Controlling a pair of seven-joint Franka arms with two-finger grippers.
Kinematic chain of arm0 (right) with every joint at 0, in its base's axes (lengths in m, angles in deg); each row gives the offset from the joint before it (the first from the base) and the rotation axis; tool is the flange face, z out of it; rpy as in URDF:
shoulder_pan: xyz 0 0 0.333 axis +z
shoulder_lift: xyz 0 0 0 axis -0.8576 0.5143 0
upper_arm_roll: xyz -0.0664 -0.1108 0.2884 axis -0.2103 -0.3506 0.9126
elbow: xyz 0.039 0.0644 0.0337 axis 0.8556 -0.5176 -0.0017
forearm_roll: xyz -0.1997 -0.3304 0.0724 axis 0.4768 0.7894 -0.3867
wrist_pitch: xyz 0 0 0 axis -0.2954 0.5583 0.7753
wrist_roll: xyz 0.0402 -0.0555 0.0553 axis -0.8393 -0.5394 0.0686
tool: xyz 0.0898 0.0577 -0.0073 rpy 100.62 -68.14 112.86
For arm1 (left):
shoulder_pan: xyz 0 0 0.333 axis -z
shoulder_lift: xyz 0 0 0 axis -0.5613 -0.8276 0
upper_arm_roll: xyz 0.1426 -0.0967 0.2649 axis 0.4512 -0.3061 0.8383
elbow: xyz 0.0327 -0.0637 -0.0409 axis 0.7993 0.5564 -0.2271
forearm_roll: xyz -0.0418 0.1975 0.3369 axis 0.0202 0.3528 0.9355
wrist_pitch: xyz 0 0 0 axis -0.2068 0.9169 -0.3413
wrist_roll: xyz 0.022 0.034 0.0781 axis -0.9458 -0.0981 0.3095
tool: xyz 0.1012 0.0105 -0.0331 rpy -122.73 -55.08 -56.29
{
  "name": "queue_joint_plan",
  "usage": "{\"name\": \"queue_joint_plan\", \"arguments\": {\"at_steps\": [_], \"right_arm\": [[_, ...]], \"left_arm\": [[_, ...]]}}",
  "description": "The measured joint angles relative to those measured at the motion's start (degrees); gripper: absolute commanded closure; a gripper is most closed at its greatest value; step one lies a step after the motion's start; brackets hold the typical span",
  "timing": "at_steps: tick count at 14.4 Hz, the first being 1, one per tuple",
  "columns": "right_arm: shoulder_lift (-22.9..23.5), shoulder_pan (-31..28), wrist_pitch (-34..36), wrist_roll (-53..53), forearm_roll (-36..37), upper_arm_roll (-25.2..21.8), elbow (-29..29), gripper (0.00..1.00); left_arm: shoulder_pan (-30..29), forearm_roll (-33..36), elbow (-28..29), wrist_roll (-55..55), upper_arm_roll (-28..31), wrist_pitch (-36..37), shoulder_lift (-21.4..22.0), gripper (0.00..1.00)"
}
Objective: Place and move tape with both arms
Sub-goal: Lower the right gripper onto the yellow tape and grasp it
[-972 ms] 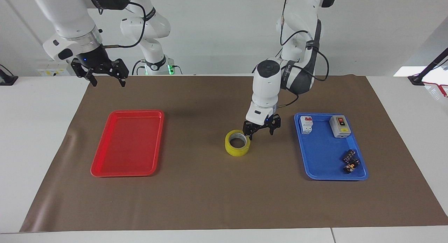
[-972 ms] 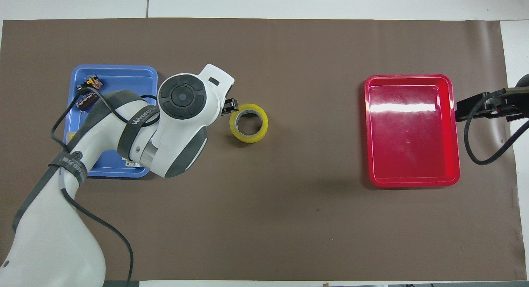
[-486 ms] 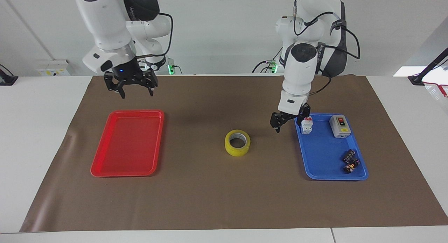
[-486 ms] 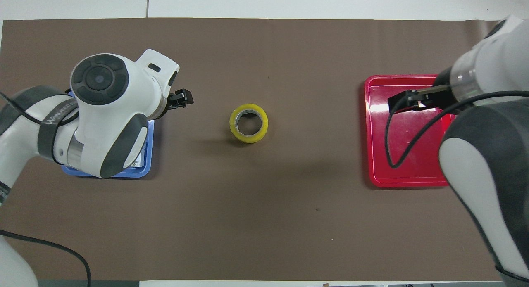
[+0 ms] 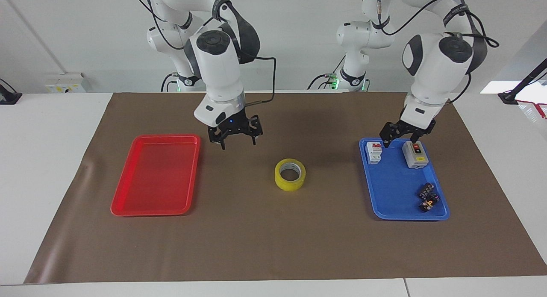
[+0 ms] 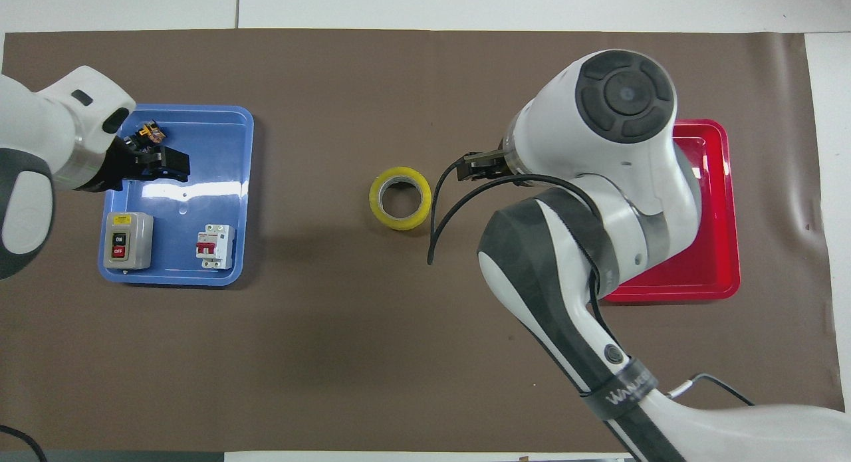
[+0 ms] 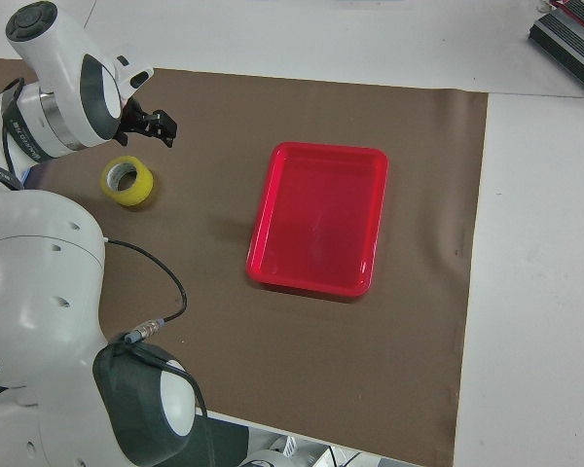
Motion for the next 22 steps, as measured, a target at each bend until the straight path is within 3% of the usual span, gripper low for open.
{"name": "queue_joint_plan", "arguments": {"at_steps": [7, 11, 17, 18, 19, 21, 22], "right_arm": [[11.27, 5.16, -14.42, -4.79, -0.91, -0.06, 0.25, 0.00], [14.09, 6.62, -16.39, -4.24, -0.87, -0.05, 0.08, 0.00], [16.71, 7.02, -22.00, -2.32, -0.87, -0.06, -2.05, 0.00], [16.99, 7.06, -22.35, -2.31, -0.87, -0.06, -2.30, 0.08], [17.17, 7.07, -22.54, -2.30, -0.87, -0.06, -2.49, 0.28], [17.21, 7.07, -22.54, -2.28, -0.87, -0.09, -2.66, 0.95], [17.21, 7.07, -22.54, -2.24, -0.87, -0.10, -2.66, 1.00]], "left_arm": [[-4.62, -0.44, -5.03, -4.63, 0.11, 6.54, 1.03, 0.00], [-4.62, -0.44, -9.85, -4.74, 0.10, 11.99, 0.97, 0.00], [-4.61, -0.62, -10.55, -4.95, 0.01, 16.49, 1.97, 0.00], [-4.61, -1.01, -10.54, -4.95, 0.01, 16.75, 2.31, 0.00], [-4.61, -1.51, -10.53, -4.96, 0.01, 16.94, 2.60, 0.00], [-4.61, -1.82, -10.52, -4.96, 0.01, 17.03, 3.03, 0.00], [-4.61, -1.89, -10.52, -4.96, 0.01, 17.05, 3.17, 0.00]]}}
